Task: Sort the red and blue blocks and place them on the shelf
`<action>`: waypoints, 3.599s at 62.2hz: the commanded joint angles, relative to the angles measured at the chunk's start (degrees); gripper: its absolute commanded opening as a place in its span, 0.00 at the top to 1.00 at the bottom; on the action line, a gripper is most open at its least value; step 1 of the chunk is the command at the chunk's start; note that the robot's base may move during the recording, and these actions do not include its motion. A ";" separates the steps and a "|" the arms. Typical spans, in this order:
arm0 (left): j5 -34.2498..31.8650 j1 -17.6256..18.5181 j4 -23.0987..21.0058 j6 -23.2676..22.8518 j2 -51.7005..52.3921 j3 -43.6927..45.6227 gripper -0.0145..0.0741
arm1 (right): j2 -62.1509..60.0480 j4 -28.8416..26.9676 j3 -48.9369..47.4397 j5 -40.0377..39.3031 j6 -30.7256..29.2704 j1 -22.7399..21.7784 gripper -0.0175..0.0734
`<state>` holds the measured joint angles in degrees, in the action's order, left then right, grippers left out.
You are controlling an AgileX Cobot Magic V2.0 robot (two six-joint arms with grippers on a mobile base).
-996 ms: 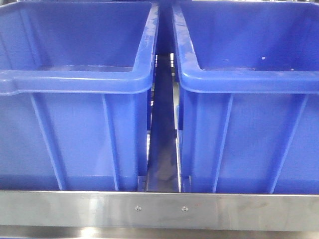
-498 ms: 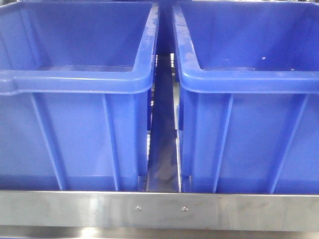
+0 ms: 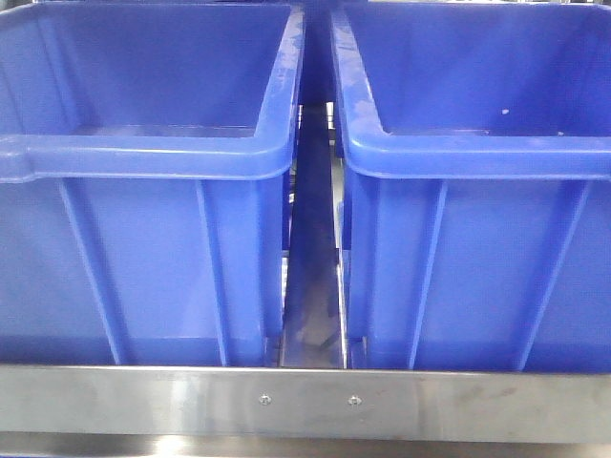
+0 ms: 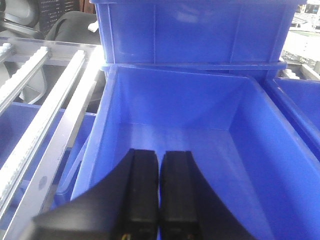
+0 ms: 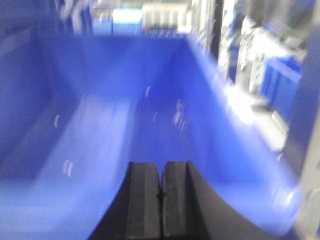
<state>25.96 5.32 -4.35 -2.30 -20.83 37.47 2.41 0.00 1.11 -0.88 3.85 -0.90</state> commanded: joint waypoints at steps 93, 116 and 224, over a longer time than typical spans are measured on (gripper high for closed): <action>-10.07 -0.20 4.35 -0.11 -0.38 0.70 0.70 | -4.12 1.48 -0.61 -2.57 -0.51 3.13 0.75; -32.72 -0.20 3.15 -0.11 5.52 -20.61 0.70 | -4.12 1.48 -0.61 -2.57 -0.51 3.13 0.75; -32.88 -0.20 -0.34 -0.11 22.27 -39.54 0.70 | -4.12 1.48 -0.61 -2.57 -0.51 3.13 0.75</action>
<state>-2.36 5.15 -4.18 -2.30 0.35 -0.61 -0.58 0.93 1.67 1.52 3.76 2.17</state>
